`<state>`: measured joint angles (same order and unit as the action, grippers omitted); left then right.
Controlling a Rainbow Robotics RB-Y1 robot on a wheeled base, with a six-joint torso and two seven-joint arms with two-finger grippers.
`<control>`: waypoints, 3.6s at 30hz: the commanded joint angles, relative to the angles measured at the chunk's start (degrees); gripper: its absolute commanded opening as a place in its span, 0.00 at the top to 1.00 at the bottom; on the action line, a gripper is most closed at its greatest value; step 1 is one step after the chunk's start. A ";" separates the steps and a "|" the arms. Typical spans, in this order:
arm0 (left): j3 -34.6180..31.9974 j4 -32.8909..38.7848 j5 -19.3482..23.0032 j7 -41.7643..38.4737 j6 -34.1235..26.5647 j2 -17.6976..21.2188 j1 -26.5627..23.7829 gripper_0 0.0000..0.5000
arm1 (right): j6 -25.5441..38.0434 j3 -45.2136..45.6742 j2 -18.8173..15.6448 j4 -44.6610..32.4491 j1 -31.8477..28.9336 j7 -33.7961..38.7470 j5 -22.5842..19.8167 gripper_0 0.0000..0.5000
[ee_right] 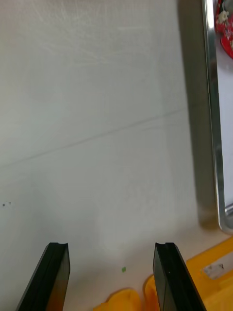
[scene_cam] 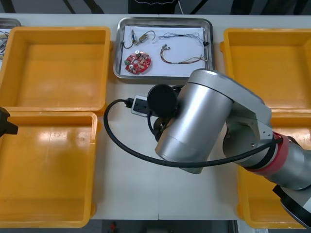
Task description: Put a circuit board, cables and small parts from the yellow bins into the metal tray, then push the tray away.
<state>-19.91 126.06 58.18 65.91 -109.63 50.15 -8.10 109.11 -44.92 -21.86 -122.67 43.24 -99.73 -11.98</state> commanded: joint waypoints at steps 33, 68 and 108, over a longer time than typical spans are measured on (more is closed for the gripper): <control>-1.36 1.64 0.44 5.46 -0.37 2.67 0.89 0.00 | 0.89 57.66 -8.64 -11.72 -26.72 5.86 -21.95 0.00; -1.36 1.64 0.44 5.46 -0.37 2.67 0.89 0.00 | 0.89 72.43 -12.24 -1.35 -33.84 7.97 -27.49 0.00; -1.36 1.64 0.44 5.46 -0.37 2.67 0.89 0.00 | 0.89 70.93 -12.24 -1.35 -33.84 8.41 -27.84 0.00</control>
<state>-19.91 126.09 58.19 65.91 -109.63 50.16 -8.09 109.84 26.39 -31.98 -123.47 10.00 -93.72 -39.51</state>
